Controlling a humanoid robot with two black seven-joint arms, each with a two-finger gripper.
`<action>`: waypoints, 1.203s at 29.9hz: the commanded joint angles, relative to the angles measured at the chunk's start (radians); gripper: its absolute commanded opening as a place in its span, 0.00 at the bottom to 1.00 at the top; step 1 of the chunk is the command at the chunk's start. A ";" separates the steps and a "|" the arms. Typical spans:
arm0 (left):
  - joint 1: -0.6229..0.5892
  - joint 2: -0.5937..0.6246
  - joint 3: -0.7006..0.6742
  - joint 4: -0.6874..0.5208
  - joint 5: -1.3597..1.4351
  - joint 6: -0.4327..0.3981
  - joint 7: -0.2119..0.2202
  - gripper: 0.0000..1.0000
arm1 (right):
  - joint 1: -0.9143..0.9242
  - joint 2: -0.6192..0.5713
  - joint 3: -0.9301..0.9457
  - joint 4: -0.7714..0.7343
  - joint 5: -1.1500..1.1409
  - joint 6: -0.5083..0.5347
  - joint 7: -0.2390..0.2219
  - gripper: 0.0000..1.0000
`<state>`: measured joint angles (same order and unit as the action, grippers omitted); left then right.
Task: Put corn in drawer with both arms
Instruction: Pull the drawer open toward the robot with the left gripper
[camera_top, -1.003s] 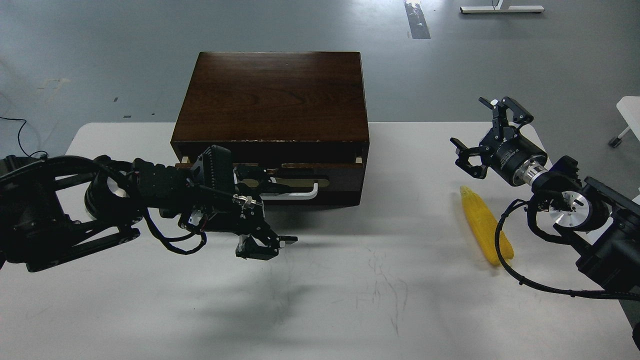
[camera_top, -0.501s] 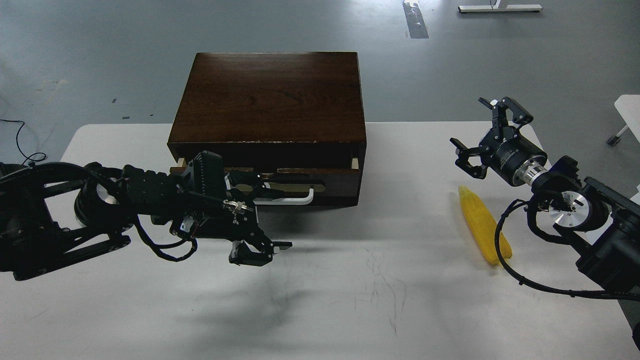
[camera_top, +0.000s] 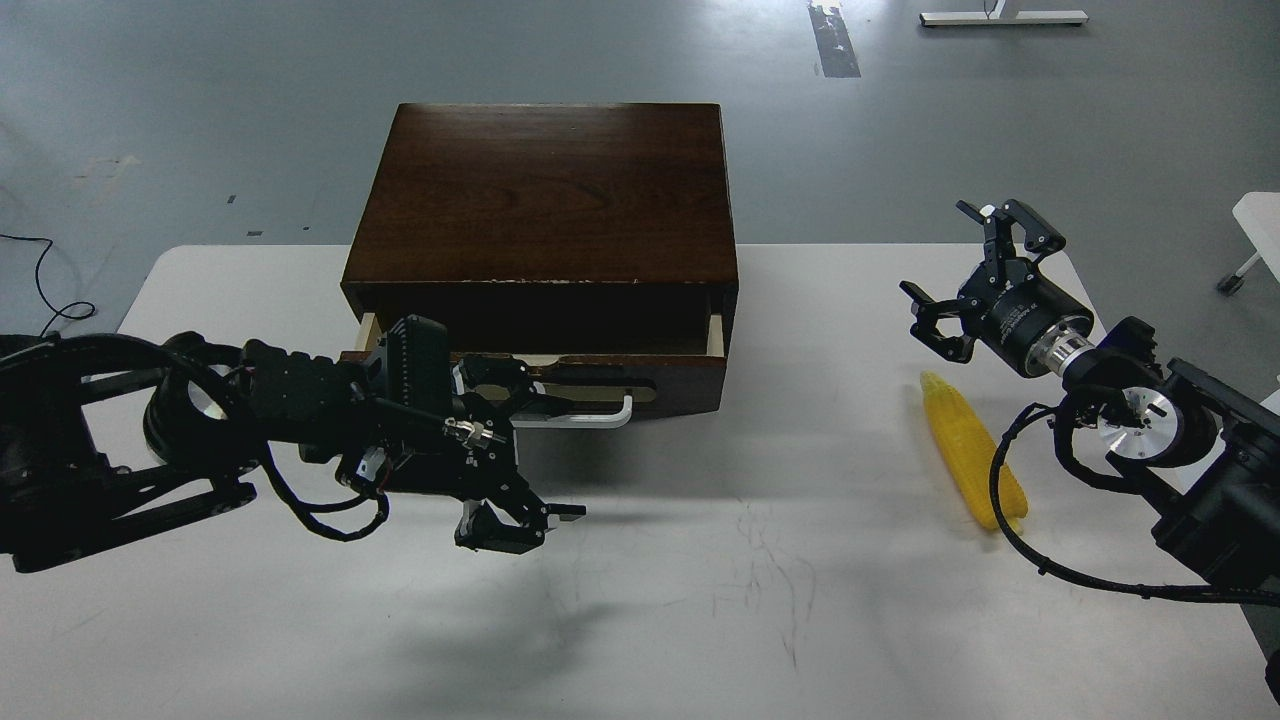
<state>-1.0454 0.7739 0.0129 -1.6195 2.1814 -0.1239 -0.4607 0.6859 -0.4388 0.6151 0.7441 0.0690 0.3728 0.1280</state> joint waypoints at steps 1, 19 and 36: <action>-0.001 0.001 -0.001 -0.005 0.000 0.001 -0.003 0.98 | 0.000 -0.001 0.000 0.000 0.000 0.000 0.001 1.00; 0.011 0.057 -0.001 -0.076 0.000 0.001 -0.007 0.98 | 0.000 -0.001 0.000 0.001 0.000 0.000 -0.001 1.00; 0.050 0.093 -0.002 -0.138 0.000 0.001 -0.007 0.98 | 0.000 -0.001 0.000 0.000 0.000 0.000 -0.001 1.00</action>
<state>-0.9942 0.8635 0.0116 -1.7508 2.1815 -0.1225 -0.4679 0.6857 -0.4406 0.6151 0.7440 0.0690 0.3727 0.1286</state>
